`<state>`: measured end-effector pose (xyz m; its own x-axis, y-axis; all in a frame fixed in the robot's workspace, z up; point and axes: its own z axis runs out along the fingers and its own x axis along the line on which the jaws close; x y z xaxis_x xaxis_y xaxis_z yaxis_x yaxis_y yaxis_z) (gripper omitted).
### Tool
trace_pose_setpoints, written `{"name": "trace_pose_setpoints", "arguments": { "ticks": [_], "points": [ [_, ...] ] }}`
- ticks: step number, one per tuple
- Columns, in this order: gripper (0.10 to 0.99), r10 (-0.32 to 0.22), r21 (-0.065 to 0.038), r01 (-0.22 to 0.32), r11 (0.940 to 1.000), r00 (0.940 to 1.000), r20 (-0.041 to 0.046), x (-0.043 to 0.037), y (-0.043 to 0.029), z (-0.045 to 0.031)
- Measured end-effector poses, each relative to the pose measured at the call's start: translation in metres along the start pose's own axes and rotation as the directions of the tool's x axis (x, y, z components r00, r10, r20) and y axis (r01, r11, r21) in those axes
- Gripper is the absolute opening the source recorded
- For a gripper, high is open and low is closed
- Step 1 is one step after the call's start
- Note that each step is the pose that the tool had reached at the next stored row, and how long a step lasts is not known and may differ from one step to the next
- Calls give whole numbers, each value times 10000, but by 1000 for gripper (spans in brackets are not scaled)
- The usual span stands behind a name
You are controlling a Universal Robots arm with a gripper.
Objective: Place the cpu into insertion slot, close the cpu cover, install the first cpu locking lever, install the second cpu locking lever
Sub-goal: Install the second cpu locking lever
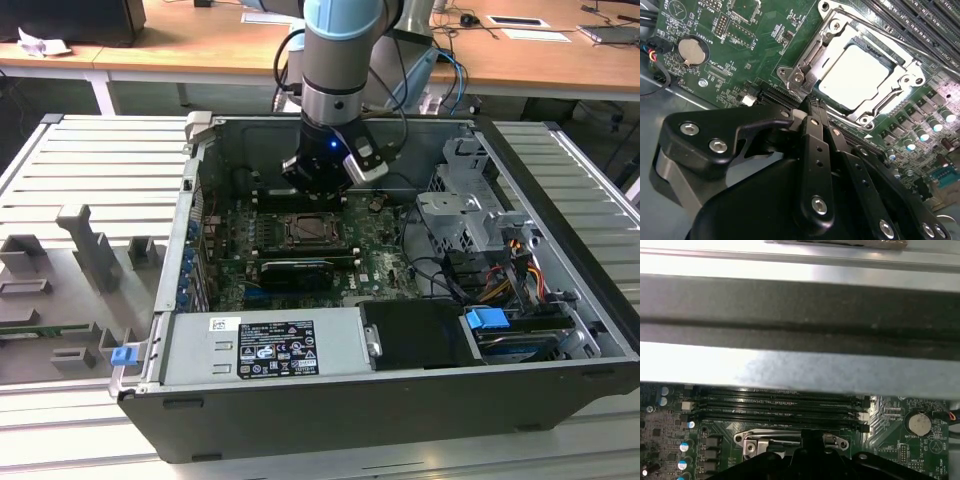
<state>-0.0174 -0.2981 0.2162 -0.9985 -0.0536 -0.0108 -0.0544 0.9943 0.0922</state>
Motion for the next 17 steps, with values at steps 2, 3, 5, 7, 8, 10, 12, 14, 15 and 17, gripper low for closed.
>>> {"name": "trace_pose_setpoints", "arguments": {
  "ticks": [2, 3, 5, 7, 8, 10, 12, 14, 15, 17],
  "points": [
    [106, 0, -1, 0, 10000, 10000, 0, 0, -13, -10],
    [106, 2, -4, -2, 10000, 10000, 0, 1, -26, -12],
    [106, 3, -5, -3, 10000, 10000, 1, 2, -38, -13],
    [106, 6, -1, -6, 10000, 10000, -1, 3, -43, -20],
    [106, 7, -3, -7, 10000, 10000, 0, 2, -42, -29],
    [106, 10, -3, -10, 10000, 10000, 1, 2, -41, -42],
    [106, 14, -3, -14, 10000, 10000, 1, 2, -38, -75],
    [106, 17, -3, -17, 10000, 10000, 1, 2, -37, -91],
    [106, 18, -6, -18, 10000, 10000, 3, 1, -38, -92],
    [106, 17, -3, -17, 10000, 10000, 1, 1, -48, -95]
  ]
}}
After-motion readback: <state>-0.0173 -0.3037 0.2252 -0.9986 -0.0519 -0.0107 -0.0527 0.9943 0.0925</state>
